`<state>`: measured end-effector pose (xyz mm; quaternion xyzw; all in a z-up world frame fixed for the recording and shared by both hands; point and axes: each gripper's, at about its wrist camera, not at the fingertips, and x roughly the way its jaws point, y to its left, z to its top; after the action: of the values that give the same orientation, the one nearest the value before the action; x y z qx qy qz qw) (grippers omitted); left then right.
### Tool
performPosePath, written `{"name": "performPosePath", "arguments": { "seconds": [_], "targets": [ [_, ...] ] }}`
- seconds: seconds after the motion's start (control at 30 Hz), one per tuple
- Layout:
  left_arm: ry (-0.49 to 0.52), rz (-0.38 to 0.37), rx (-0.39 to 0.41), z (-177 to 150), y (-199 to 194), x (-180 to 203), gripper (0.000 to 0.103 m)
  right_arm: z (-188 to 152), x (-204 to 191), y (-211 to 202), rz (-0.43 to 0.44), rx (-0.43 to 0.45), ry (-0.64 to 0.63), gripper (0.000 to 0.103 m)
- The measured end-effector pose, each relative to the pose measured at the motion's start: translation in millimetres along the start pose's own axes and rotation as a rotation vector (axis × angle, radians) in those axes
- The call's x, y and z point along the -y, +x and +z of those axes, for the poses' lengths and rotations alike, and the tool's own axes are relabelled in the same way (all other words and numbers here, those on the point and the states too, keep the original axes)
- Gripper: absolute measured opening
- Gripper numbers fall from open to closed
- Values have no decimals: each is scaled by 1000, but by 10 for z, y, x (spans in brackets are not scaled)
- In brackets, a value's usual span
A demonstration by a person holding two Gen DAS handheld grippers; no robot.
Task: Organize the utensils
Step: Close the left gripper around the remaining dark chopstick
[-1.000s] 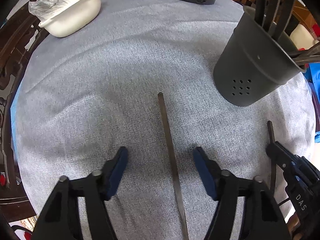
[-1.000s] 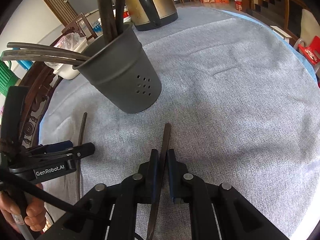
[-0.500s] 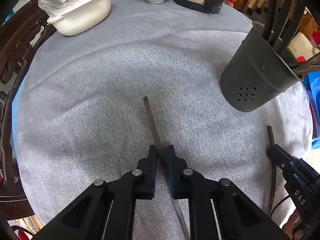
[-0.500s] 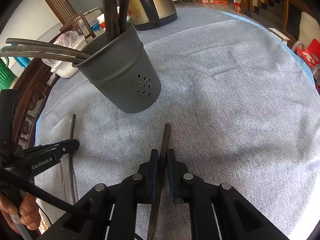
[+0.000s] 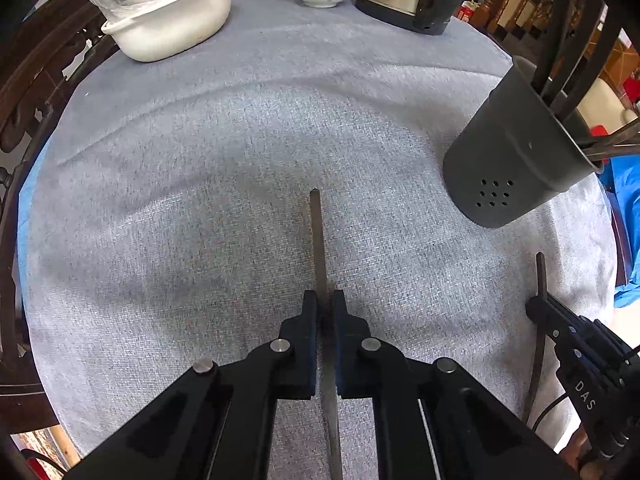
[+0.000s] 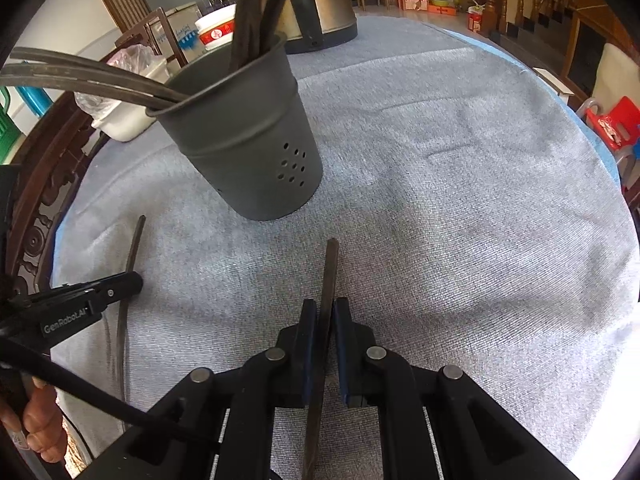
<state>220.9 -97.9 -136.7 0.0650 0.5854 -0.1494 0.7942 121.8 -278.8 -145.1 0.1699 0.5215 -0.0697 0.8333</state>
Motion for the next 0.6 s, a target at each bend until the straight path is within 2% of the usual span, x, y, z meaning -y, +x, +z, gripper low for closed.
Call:
{"name": "performPosePath", "arguments": {
  "seconds": [0.47, 0.6],
  "targets": [
    [30, -21, 2, -73, 2, -53, 7, 37, -203, 20, -108, -4, -66, 11],
    [39, -32, -4, -38, 39, -68, 12, 21, -228, 37, -114, -5, -61, 11]
  ]
}}
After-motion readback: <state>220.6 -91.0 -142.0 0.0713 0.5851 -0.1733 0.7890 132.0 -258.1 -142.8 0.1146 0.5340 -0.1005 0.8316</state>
